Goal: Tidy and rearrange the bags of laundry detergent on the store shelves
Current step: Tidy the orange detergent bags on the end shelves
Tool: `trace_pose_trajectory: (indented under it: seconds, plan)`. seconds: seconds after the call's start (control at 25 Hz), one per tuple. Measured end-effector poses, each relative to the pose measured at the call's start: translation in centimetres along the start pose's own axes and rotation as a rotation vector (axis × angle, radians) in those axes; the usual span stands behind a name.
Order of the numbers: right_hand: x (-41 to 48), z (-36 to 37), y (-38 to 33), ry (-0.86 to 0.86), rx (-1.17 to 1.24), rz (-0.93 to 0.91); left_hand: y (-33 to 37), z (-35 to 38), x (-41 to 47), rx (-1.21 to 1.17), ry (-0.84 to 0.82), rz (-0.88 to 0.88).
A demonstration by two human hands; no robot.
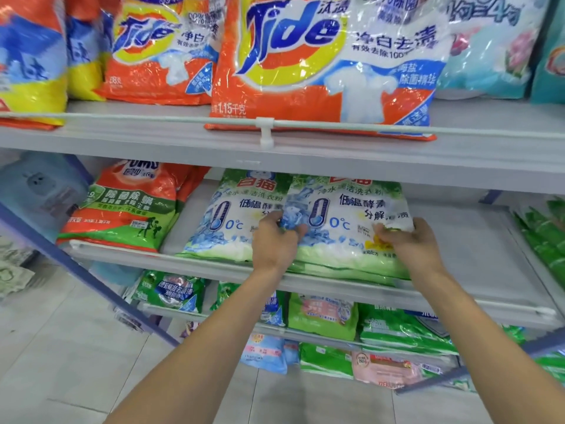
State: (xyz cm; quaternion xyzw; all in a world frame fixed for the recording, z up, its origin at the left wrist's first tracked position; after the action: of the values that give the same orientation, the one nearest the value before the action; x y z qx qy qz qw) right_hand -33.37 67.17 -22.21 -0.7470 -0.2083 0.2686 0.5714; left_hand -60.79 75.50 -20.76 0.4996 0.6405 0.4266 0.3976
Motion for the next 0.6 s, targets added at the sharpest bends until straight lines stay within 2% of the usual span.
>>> trace_pose_trajectory:
  seconds: [0.24,0.36,0.44,0.6]
  plan:
    - [1.5,1.3,1.8,-0.071,-0.129,0.071,-1.2,-0.4,-0.3,0.022,-0.023,-0.065]
    - [1.2,1.0,2.1,-0.058,-0.053,0.165,-2.5,-0.7,-0.2,-0.112,-0.033,-0.302]
    - [0.9,1.2,1.8,-0.082,-0.066,0.215,-2.1,-1.2,0.1,-0.155,-0.046,-0.388]
    - [1.2,3.3,-0.8,-0.111,-0.012,0.145,1.2,-2.7,2.8,-0.266,-0.038,-0.262]
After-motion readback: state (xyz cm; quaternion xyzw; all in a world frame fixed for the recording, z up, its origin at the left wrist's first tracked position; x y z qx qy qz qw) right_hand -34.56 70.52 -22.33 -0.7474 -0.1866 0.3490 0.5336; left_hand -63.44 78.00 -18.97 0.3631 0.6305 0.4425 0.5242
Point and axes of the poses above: each hand's wrist, its own x-axis towards the middle knuckle, its own z-axis out of the palm, y = z × x, the point moved 9 cm from there along x, towards the middle knuckle, and after that the axes turned 13 degrees about y, right-handed, at the moved point
